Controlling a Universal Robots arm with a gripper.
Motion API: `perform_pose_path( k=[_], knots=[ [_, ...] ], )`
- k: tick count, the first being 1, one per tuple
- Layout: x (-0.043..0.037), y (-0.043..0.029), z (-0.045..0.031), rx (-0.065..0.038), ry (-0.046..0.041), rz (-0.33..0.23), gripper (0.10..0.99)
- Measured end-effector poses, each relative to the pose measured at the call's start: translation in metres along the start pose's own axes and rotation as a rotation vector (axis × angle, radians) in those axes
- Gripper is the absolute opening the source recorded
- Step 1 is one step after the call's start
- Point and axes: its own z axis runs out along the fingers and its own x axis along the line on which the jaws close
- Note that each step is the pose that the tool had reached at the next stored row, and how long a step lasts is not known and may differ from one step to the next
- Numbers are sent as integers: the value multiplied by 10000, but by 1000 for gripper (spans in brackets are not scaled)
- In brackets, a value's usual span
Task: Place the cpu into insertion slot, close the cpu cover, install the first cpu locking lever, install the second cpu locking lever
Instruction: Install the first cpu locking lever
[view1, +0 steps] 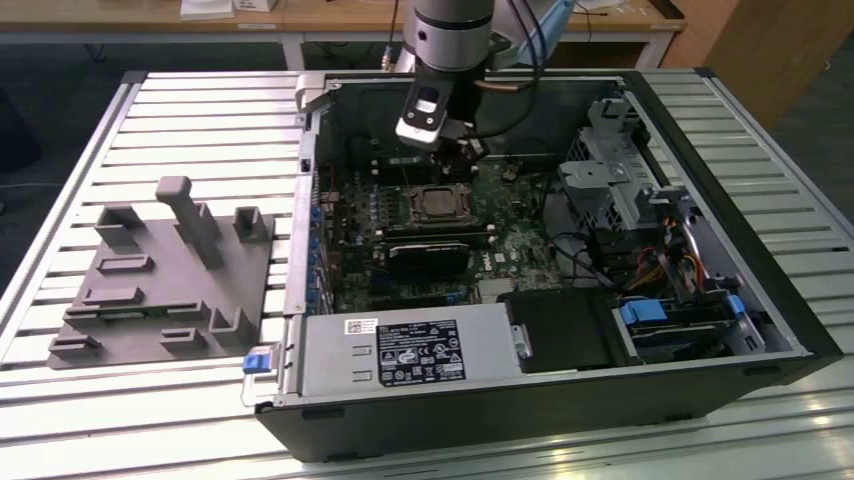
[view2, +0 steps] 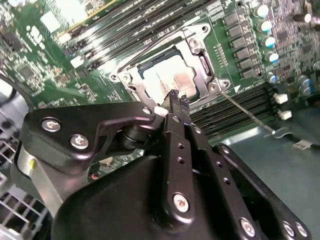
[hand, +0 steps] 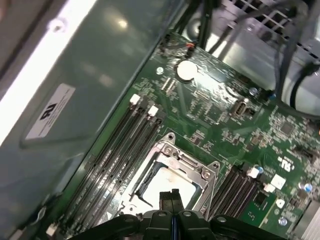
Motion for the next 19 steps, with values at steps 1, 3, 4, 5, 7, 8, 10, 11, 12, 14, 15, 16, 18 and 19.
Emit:
perform_pose_path(
  k=[1, 3, 4, 5, 7, 8, 10, 11, 12, 14, 15, 16, 18, 19],
  knots=[
    [0, 0, 0, -3, 5, -180, 106],
    [0, 0, 0, -11, 16, -547, 106],
    [0, 0, 1, -14, 19, -698, 106],
    [0, 0, 0, -17, 24, -859, 106],
    [0, 0, 0, -21, 30, -1086, 106],
    [0, 0, 0, -23, 32, -1164, 106],
    [0, 0, 0, -25, 36, -1271, 106],
    [0, -1, -3, -24, 36, -1293, 106],
    [-1, -1, -9, -24, 36, -1301, 106],
    [-1, 1, -29, -26, 38, -1321, 106],
    [-1, 1, -38, -27, 38, -1334, 106],
    [-1, 1, -47, -27, 39, -1353, 106],
    [-1, 2, -61, -30, 46, -1453, 106],
    [-1, 2, -60, -36, 51, -1586, 106]
  ],
)
